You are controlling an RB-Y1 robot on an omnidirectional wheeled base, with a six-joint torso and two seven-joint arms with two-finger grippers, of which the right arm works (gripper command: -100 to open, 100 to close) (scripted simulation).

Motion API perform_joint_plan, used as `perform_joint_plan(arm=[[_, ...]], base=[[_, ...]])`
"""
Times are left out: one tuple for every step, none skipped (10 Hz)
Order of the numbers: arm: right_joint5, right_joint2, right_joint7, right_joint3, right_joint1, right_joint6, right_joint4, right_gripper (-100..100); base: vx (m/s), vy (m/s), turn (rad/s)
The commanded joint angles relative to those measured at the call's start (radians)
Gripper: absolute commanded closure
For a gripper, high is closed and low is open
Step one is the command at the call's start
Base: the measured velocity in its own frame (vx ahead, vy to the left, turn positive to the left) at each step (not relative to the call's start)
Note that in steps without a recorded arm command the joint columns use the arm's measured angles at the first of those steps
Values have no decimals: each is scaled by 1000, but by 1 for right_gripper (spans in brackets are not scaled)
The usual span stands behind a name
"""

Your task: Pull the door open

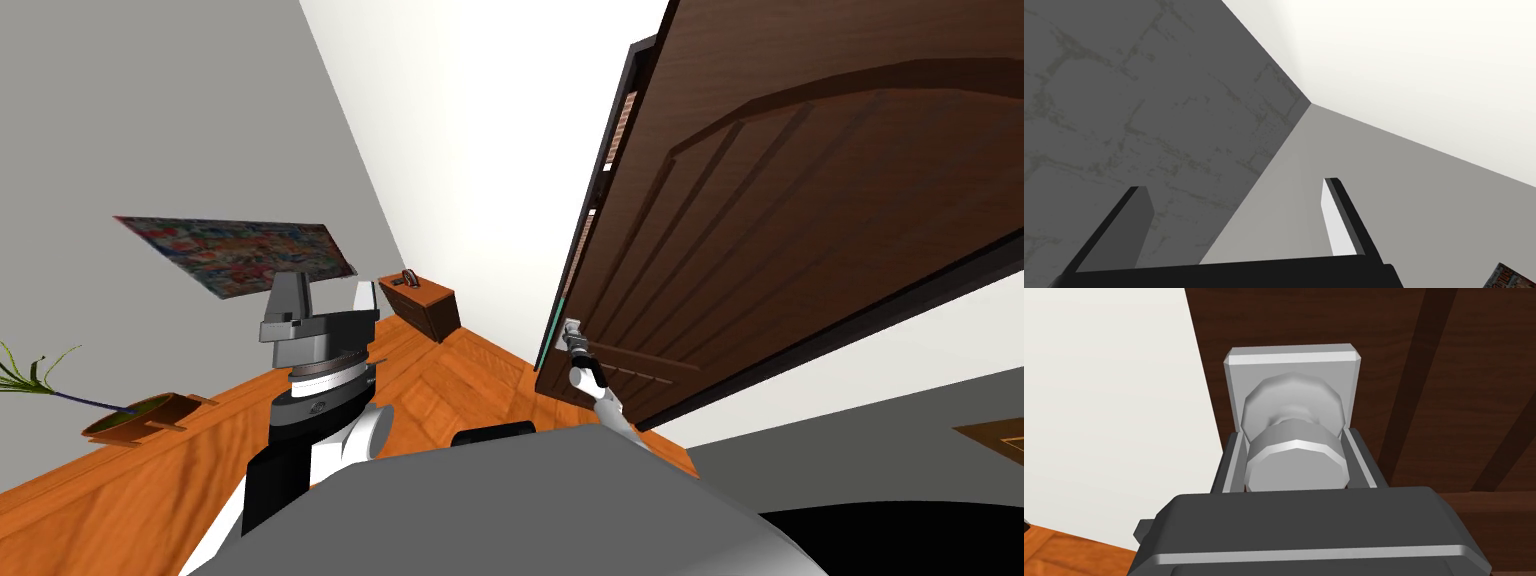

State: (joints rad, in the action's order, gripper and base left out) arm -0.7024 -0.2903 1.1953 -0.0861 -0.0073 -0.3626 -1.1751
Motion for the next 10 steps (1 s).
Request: perform_joint_plan(arm=[[2, -11, 15, 18, 5, -3, -8, 100], [3, -17, 24, 28, 9, -4, -13, 100], [3, -24, 32, 38, 13, -5, -18, 100], [5, -35, 45, 53, 19, -7, -25, 100], [5, -42, 54, 63, 23, -8, -30, 100], [6, -52, 66, 77, 29, -10, -36, 100], [7, -60, 76, 88, 33, -11, -42, 100], [8, -65, 82, 95, 36, -12, -45, 100], [8, -62, 76, 90, 32, -9, -36, 100], [9, -73, 90, 108, 42, -12, -43, 100]], base=[[-232, -76, 135], [-222, -68, 145], [-233, -17, 113], [-286, -29, 139], [-277, -45, 113], [-252, -51, 127], [-241, -55, 137], [-221, -45, 96], [-96, -16, 29], [-133, -25, 103]])
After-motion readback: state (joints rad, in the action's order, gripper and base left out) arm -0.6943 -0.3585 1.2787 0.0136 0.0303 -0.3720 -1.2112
